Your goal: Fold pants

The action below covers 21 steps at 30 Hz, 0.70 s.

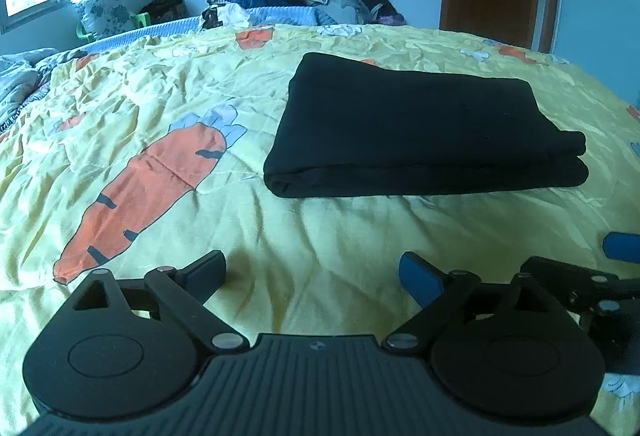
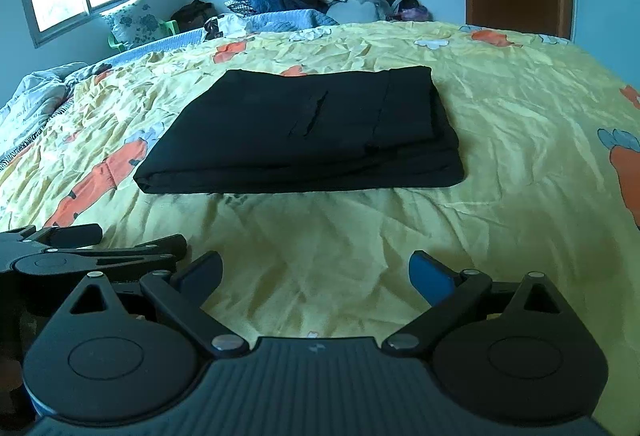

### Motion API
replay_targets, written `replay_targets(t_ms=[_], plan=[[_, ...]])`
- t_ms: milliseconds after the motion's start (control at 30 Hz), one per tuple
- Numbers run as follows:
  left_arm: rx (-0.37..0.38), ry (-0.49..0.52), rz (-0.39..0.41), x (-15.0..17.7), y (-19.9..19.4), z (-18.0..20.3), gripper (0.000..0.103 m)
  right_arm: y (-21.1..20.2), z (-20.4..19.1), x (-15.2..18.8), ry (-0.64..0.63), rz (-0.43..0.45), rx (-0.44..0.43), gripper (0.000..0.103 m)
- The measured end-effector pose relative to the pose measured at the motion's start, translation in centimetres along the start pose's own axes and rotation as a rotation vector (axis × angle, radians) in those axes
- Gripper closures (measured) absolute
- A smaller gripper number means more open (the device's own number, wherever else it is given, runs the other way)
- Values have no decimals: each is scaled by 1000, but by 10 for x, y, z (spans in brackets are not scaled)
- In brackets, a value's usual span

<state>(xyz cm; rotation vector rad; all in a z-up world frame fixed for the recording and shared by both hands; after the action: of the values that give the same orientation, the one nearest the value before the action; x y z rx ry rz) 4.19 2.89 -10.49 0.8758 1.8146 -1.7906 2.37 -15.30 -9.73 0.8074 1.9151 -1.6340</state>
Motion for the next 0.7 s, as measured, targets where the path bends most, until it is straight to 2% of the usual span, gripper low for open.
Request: replay_targets(t_ms=[167, 467, 600, 700], plan=[[-5, 20, 34, 3, -1, 3, 1, 9, 2, 5, -13, 7, 33, 2], [6, 2, 37, 8, -5, -5, 0, 11, 4, 10, -32, 51, 71, 0], [6, -18, 33, 10, -5, -12, 0, 3, 16, 7, 34, 98, 95, 0], [29, -42, 23, 11, -3, -15, 0, 6, 27, 8, 98, 84, 93, 0]])
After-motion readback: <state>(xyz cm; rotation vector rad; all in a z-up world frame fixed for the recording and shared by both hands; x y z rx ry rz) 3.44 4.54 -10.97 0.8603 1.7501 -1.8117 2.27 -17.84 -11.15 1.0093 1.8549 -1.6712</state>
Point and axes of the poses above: each gripper's, at about its wrist camera, not at the fingertips, and y roughly the way its jaws point, z to its right, x to its underside, the point moved 10 cm from there along y, roughly the way its jaws point, and after that the axes turned 6 degrees about -z, right-handed, at the moved point
